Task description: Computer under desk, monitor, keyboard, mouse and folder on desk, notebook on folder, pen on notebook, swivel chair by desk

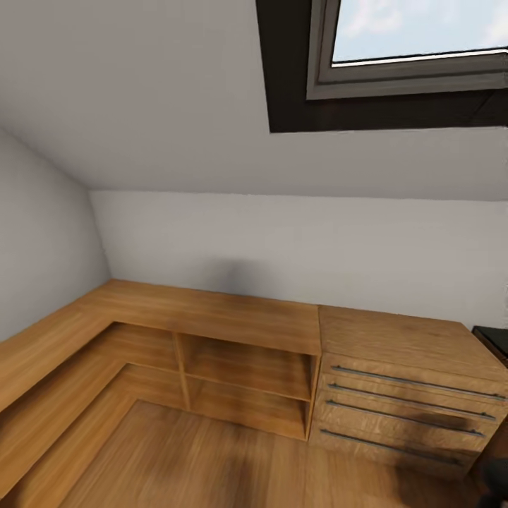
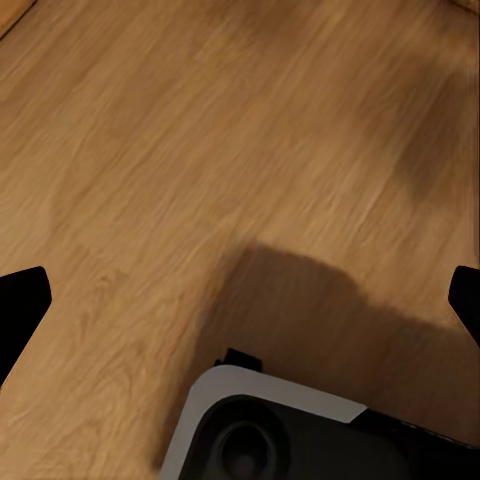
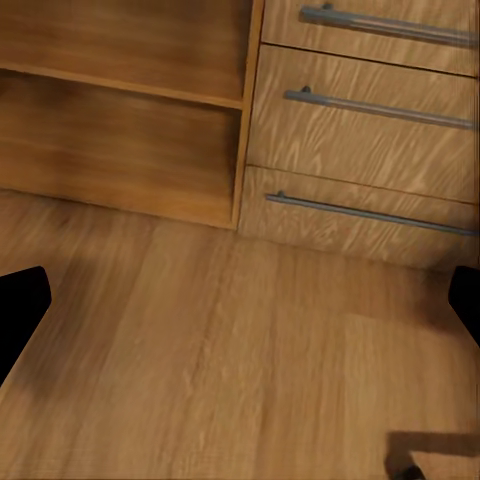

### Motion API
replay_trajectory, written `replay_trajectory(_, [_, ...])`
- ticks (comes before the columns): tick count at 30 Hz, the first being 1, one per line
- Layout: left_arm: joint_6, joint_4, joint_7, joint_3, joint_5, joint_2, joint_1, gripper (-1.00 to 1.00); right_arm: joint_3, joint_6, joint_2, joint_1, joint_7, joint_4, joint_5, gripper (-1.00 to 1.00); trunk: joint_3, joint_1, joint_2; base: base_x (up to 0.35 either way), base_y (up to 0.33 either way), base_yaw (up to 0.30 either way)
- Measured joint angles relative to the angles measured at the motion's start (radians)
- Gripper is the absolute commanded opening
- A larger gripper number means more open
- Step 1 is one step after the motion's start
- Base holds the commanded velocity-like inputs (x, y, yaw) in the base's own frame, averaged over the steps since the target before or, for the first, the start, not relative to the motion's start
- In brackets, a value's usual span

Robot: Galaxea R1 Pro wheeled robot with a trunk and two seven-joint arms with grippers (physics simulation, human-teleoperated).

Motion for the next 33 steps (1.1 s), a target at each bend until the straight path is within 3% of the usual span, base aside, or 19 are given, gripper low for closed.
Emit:
replay_trajectory(17, [0.001, 0.0, 0.001, 0.0, 0.0, 0.0, 0.0, 1.0, -0.001, 0.0, -0.001, 0.0, 0.0, 0.0, -0.002, 1.0, 0.012, 0.0, 0.0, 0.288, 0.168, -0.259])
replay_trajectory(33, [0.003, 0.0, 0.001, 0.0, 0.0, 0.0, 0.0, 1.0, -0.002, 0.001, 0.0, 0.0, -0.002, 0.0, -0.003, 1.0, 0.014, 0.001, 0.0, 0.043, 0.011, -0.251])
